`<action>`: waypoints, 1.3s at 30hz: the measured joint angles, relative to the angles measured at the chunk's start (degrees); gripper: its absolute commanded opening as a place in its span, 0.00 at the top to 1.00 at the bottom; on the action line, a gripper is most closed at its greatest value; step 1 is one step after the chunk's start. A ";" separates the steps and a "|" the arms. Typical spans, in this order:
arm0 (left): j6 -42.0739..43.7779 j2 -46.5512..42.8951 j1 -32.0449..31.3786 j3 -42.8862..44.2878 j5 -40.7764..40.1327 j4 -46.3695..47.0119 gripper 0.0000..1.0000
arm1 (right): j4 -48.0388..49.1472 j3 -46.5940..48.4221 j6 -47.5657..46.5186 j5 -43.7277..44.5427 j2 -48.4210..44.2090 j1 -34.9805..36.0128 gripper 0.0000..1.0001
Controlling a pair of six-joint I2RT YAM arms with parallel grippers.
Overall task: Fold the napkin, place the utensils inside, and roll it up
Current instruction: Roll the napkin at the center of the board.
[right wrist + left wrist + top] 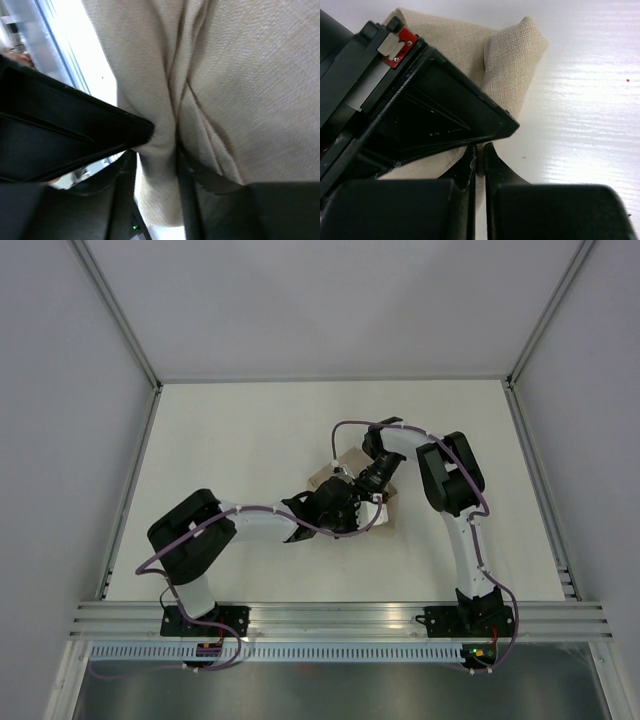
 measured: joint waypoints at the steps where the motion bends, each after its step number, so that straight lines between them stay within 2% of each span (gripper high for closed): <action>1: -0.28 0.39 0.39 0.48 0.94 -0.11 0.98 | 1.16 -0.87 0.20 0.68 -1.27 0.00 0.51; 8: -3.13 3.23 3.74 3.76 7.06 -1.18 0.98 | 11.69 -4.04 1.46 4.13 -8.96 -1.27 0.46; 15: -5.79 5.97 7.37 7.61 16.00 -4.37 0.98 | 24.17 -7.39 5.95 1.29 -16.48 -9.25 0.47; 22: -8.74 10.01 12.26 12.39 27.30 -8.59 0.98 | 36.52 -22.56 6.47 -0.68 -32.24 -16.02 0.43; 32: -11.89 19.28 17.51 23.23 42.32 -19.02 0.98 | 52.09 -45.55 0.50 3.39 -51.54 -11.82 0.37; 36: -12.52 23.32 18.84 28.02 47.17 -24.06 0.98 | 58.99 -52.54 -0.96 9.18 -56.65 -4.35 0.34; 39: -12.79 25.55 19.50 30.82 49.59 -27.19 0.98 | 62.12 -54.40 -1.62 12.68 -56.46 1.25 0.34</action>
